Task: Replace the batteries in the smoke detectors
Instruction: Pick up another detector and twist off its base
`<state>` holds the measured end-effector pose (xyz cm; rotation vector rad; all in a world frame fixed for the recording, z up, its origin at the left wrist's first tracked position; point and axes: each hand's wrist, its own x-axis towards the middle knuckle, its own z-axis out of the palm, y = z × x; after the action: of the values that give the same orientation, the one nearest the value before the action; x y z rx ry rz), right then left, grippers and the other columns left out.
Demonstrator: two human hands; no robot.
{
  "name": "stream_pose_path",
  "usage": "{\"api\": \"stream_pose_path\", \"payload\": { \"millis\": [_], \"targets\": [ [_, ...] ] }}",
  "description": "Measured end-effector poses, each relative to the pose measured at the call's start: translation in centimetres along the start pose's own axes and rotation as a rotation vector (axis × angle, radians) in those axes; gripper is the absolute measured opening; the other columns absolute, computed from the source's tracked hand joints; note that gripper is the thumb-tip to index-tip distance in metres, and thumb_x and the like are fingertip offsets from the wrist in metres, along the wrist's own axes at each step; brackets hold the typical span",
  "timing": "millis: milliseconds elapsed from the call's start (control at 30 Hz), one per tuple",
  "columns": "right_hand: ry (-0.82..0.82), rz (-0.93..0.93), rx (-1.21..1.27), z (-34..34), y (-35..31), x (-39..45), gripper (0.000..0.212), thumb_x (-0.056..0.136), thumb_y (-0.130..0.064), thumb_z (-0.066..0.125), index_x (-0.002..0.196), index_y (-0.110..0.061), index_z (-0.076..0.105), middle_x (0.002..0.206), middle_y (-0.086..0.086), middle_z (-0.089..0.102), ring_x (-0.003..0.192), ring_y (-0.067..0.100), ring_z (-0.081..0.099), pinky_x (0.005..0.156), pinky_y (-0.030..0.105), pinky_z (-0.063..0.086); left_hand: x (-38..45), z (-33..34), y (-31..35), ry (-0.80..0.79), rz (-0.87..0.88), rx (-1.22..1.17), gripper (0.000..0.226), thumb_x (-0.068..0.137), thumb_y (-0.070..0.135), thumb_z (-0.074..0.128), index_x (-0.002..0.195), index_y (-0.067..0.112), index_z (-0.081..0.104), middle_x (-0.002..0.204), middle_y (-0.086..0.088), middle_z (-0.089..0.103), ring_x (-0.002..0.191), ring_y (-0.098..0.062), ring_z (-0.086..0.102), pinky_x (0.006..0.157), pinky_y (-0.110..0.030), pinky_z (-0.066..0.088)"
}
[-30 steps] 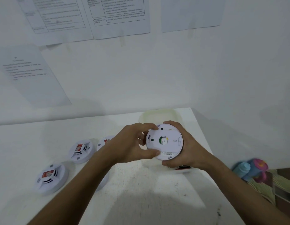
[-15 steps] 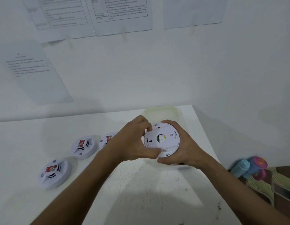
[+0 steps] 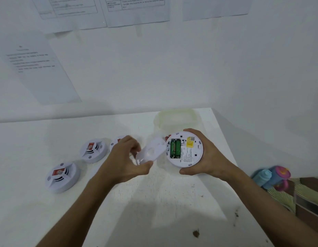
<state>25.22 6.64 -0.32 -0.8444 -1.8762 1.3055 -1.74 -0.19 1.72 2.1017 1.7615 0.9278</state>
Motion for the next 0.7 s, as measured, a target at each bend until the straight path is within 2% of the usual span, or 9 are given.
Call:
{"api": "stream_pose_path", "payload": {
  "millis": [133,300,500,567,633,700],
  "targets": [
    [-0.021,0.045,-0.001,-1.0,0.5,-1.4,0.099,0.050,0.001,0.094,0.132,-0.027,0.046,0.125,-0.014,0.060,0.119,0.008,0.057,0.088,0.021,0.052,-3.5,1.4,-1.7,-0.180,-0.165,0.187,0.056,0.054,0.064,0.072,0.087,0.023,0.052,0.088,0.013,0.049,0.072,-0.008,0.052,0.058,-0.023,0.049],
    [-0.055,0.070,-0.002,-1.3,0.7,-2.2,0.100,0.050,0.005,0.092,0.134,-0.025,0.046,0.123,-0.017,0.059,0.117,0.005,0.057,0.083,0.019,0.053,-5.2,3.9,-0.8,-0.360,-0.181,0.318,0.061,0.061,0.066,0.070,0.096,0.021,0.050,0.094,0.011,0.042,0.071,-0.010,0.051,0.055,-0.022,0.044],
    [-0.083,0.072,-0.008,-0.8,0.1,-2.5,0.101,0.052,0.007,0.092,0.133,-0.029,0.045,0.122,-0.020,0.059,0.116,0.003,0.056,0.081,0.019,0.054,-4.9,4.5,-1.1,-0.444,-0.221,0.371,0.061,0.065,0.066,0.067,0.103,0.021,0.053,0.100,0.009,0.043,0.081,-0.008,0.054,0.065,-0.024,0.054],
    [-0.091,0.068,-0.006,-0.5,-0.1,-2.5,0.100,0.052,0.008,0.091,0.132,-0.030,0.044,0.121,-0.024,0.059,0.116,0.001,0.056,0.078,0.020,0.055,-4.4,4.1,-0.8,-0.453,-0.202,0.344,0.062,0.070,0.065,0.066,0.114,0.022,0.054,0.110,0.009,0.046,0.086,-0.008,0.055,0.070,-0.024,0.055],
    [-0.095,0.062,-0.003,-0.2,-0.3,-2.5,0.100,0.052,0.010,0.090,0.131,-0.030,0.044,0.119,-0.030,0.058,0.115,-0.003,0.055,0.076,0.018,0.055,-3.4,3.3,0.2,-0.389,-0.143,0.262,0.060,0.079,0.057,0.064,0.127,0.024,0.051,0.124,0.011,0.048,0.089,-0.007,0.056,0.073,-0.021,0.050],
    [-0.096,0.056,-0.013,0.0,-0.4,-2.5,0.098,0.053,0.012,0.089,0.130,-0.028,0.043,0.118,-0.033,0.057,0.115,-0.006,0.054,0.077,0.015,0.054,-2.1,2.4,1.9,-0.297,-0.059,0.163,0.054,0.085,0.048,0.063,0.132,0.025,0.050,0.128,0.011,0.052,0.088,-0.004,0.056,0.073,-0.017,0.046]
  ]
}}
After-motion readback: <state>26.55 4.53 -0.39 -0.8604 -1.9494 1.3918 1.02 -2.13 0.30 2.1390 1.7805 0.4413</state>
